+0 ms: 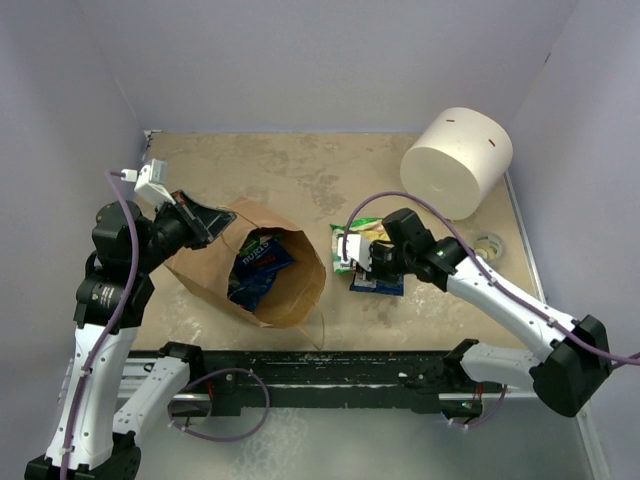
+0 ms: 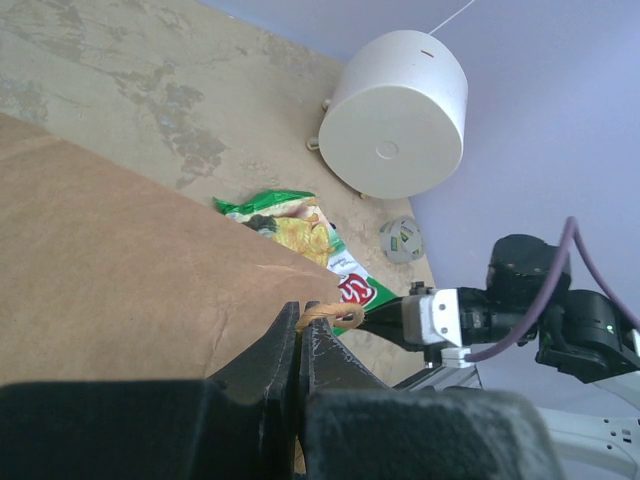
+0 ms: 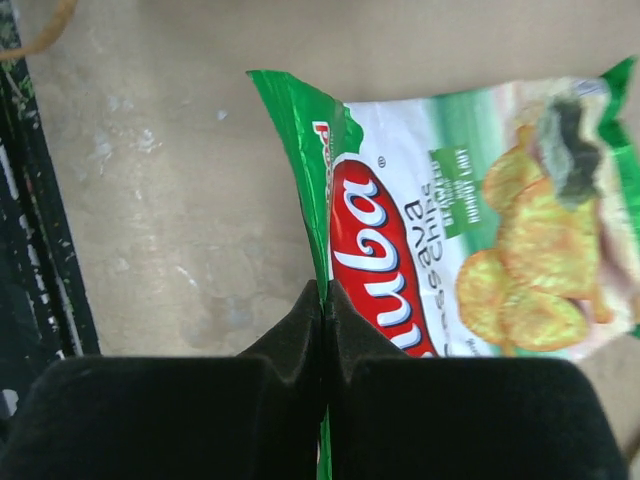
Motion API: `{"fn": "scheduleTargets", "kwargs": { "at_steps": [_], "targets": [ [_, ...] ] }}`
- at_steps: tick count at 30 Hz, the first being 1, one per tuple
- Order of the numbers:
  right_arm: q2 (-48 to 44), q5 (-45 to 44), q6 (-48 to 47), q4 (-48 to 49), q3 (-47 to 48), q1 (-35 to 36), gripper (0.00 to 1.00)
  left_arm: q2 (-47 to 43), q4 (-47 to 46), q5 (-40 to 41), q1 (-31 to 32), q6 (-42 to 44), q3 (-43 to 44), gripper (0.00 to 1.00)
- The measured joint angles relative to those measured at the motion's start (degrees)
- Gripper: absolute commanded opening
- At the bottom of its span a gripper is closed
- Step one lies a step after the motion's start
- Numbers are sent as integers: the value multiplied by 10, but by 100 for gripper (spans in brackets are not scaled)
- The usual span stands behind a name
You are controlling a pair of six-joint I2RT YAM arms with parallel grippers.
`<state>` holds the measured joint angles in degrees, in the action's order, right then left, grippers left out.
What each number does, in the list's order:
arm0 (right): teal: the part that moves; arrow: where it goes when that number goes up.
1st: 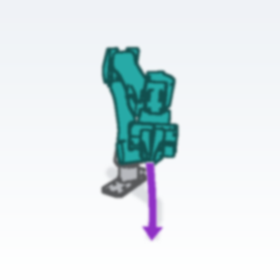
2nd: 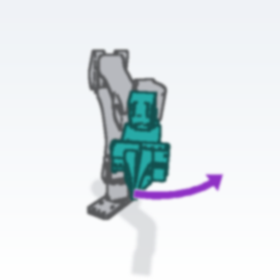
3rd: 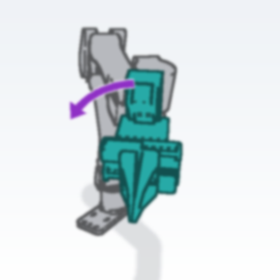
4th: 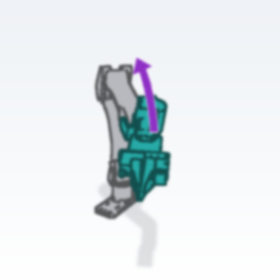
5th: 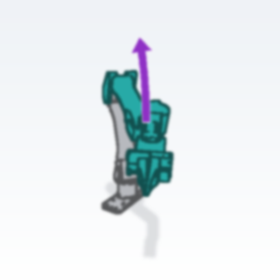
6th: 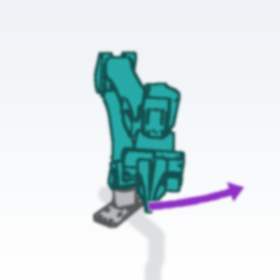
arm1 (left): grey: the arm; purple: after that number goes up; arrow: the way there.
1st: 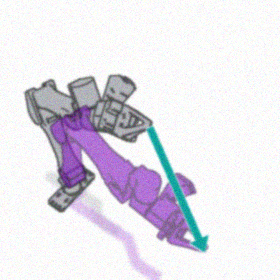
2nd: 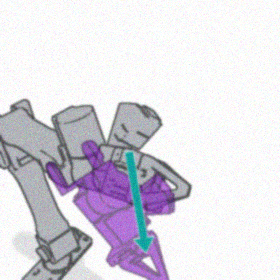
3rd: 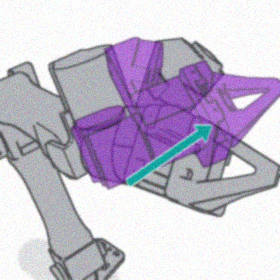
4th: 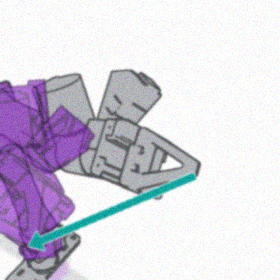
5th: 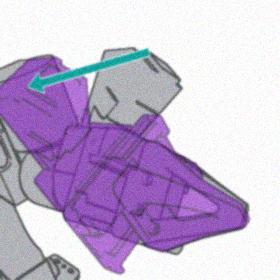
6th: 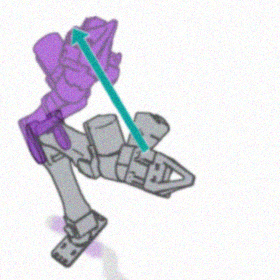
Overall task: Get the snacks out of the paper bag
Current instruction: Place the snack at the center of the board.
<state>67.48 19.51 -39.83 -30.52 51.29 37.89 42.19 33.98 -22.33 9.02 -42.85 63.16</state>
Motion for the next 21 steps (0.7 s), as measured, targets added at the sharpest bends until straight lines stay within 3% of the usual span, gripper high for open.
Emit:
{"fn": "scheduleTargets", "kwargs": {
  "at_steps": [9,16,21],
  "targets": [
    [28,4,10,43,-78,15,6,-3,0,5,0,0,0,0],
    [76,-41,7,93,-117,76,14,-10,6,15,0,0,0,0],
    [122,-60,7,110,-117,107,25,-13,11,17,0,0,0,0]
  ]
}}
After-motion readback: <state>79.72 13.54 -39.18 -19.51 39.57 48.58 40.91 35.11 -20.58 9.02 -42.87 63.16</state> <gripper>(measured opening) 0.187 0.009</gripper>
